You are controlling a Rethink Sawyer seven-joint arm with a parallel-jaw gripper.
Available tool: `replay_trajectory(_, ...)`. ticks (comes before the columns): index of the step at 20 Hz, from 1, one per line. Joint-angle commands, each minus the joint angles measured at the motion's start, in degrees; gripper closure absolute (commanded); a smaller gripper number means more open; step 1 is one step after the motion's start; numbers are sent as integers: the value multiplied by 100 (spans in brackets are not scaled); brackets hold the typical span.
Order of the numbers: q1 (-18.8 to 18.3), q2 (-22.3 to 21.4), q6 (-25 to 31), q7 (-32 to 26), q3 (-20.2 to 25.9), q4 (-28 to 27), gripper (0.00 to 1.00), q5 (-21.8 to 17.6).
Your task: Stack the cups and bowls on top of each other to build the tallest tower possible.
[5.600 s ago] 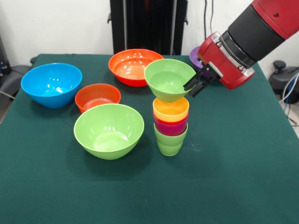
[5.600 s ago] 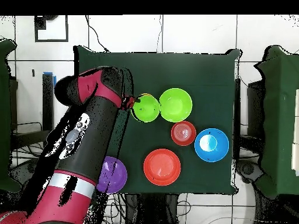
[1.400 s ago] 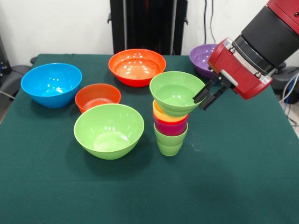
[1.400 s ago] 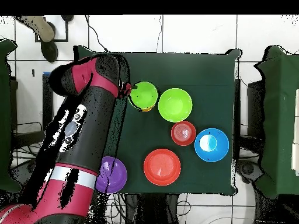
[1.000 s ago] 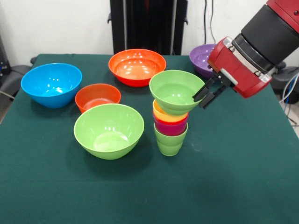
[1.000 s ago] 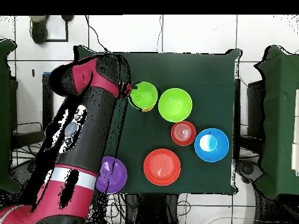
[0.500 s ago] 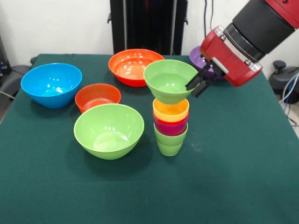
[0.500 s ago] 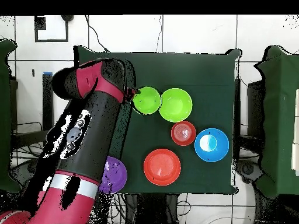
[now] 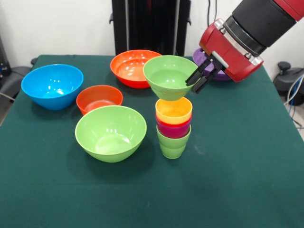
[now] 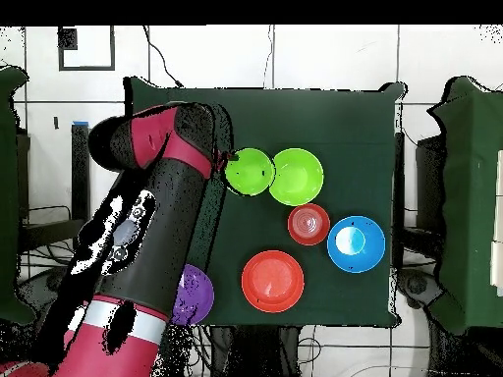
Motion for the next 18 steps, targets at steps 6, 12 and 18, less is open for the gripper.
replay_trajectory(6,-62,193,-281,-95,722,236,100,-175)
replay_trajectory(12,-64,392,-215,64,695,-37,100,-129)
replay_trajectory(18,-43,494,-196,128,681,-109,100,-123)
